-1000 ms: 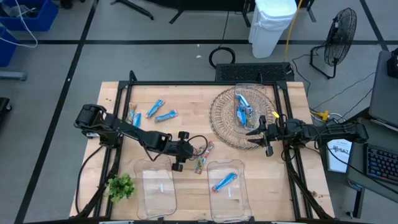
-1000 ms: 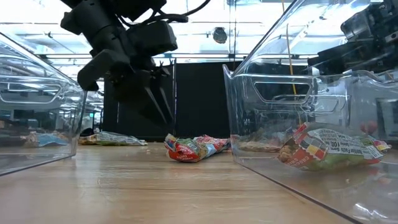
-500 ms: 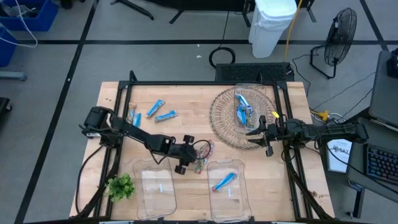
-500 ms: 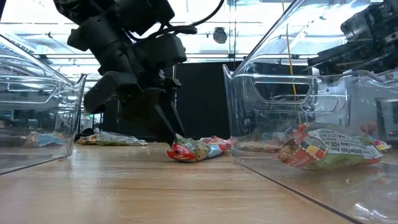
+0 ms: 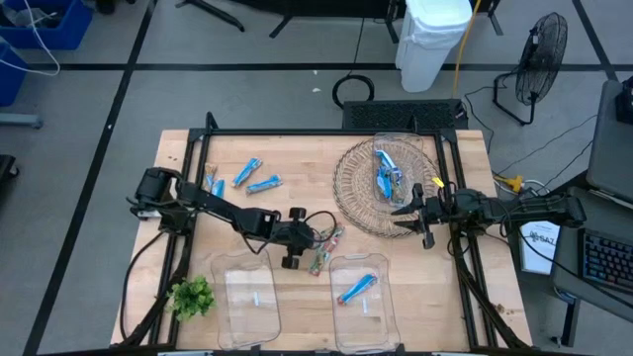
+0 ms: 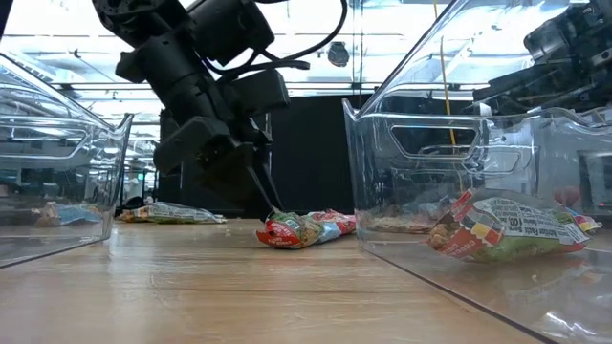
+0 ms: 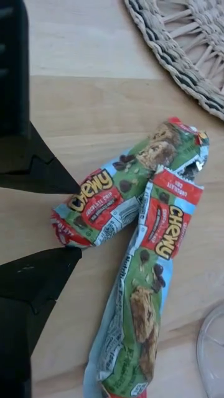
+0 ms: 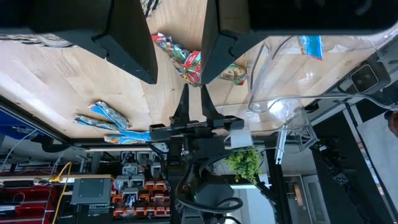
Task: Pick and place Granola Bars by type
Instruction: Put the top right red granola bar into the bottom middle transparent bin
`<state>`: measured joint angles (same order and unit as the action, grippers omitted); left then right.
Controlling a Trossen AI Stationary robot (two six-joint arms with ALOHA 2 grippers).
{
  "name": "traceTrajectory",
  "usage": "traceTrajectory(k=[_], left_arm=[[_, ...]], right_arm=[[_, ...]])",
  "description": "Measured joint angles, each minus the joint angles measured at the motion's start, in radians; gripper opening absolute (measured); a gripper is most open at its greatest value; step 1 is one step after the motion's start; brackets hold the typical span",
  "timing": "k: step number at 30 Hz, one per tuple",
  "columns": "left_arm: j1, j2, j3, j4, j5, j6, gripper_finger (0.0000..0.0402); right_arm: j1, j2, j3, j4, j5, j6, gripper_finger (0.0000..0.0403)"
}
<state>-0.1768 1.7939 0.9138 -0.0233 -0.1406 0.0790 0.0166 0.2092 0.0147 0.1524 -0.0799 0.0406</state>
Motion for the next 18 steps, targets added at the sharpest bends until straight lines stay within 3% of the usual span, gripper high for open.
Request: traceTrajectory(k=[5,13,18], left_arm=[[-0.001,0.0,0.0,0.0,0.0,-0.002,0.0125],[0.0,0.0,0.0,0.03,0.0,0.017,0.001],[-0.001,0.0,0.0,0.057,-0.039,0.019,0.0004]], right_arm=[[0.0,0.0,0.0,0.0,0.0,0.0,0.0114],[0.0,0.0,0.0,0.0,0.0,0.0,0.0114],[0.0,0.0,0.0,0.0,0.0,0.0,0.0114]])
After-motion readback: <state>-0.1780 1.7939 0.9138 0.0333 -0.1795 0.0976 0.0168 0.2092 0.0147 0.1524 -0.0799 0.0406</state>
